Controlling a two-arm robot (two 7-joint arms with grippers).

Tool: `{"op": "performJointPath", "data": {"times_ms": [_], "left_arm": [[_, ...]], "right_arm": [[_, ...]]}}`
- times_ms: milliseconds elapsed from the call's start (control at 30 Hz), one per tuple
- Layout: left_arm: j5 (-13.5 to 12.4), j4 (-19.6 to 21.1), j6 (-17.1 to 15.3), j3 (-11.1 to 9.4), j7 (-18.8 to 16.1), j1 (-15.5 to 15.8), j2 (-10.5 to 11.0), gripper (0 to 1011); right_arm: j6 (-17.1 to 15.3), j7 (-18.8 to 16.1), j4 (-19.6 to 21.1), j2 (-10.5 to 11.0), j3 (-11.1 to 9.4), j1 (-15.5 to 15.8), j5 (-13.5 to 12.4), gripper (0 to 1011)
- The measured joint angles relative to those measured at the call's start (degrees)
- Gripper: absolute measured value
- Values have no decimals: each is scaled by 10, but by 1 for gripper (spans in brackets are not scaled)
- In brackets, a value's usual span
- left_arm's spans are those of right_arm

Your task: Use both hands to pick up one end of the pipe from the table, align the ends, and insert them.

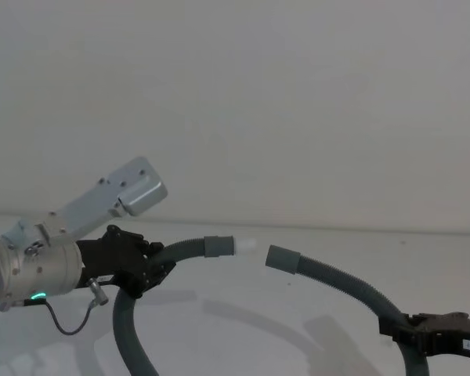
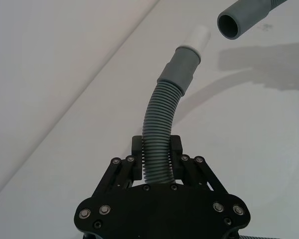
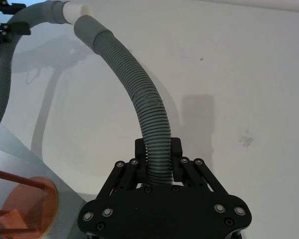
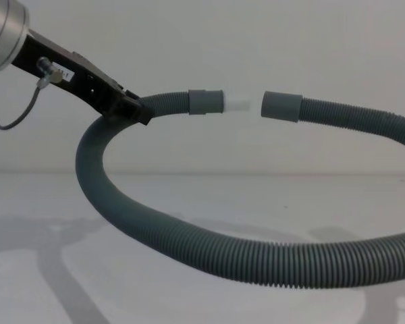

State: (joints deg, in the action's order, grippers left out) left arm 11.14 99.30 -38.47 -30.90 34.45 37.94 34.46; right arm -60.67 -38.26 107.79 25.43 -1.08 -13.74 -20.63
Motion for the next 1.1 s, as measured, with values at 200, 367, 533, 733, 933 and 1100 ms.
{"op": "performJointPath", "data": {"times_ms": [200, 367, 533, 733, 933, 1100], "left_arm": [[3, 10, -1, 5, -4, -4, 6, 290], [6, 13, 2, 6, -5, -5, 9, 290], [10, 13, 11, 6, -2, -4, 9, 290], [18, 6, 24, 4, 9, 1, 9, 290], [24, -2, 29, -4, 24, 10, 9, 290], [26, -7, 28, -12, 33, 17, 10, 290]], "right_arm": [[0, 3, -4, 1, -1, -2, -2, 255], [-2, 6, -7, 1, -1, -4, -5, 255], [-3, 7, -9, 2, -1, -6, -8, 255], [-4, 7, -10, 3, 1, -8, -11, 255], [-5, 7, -12, 3, 1, -10, -15, 255], [-8, 9, -13, 3, 1, -12, -18, 255]]}}
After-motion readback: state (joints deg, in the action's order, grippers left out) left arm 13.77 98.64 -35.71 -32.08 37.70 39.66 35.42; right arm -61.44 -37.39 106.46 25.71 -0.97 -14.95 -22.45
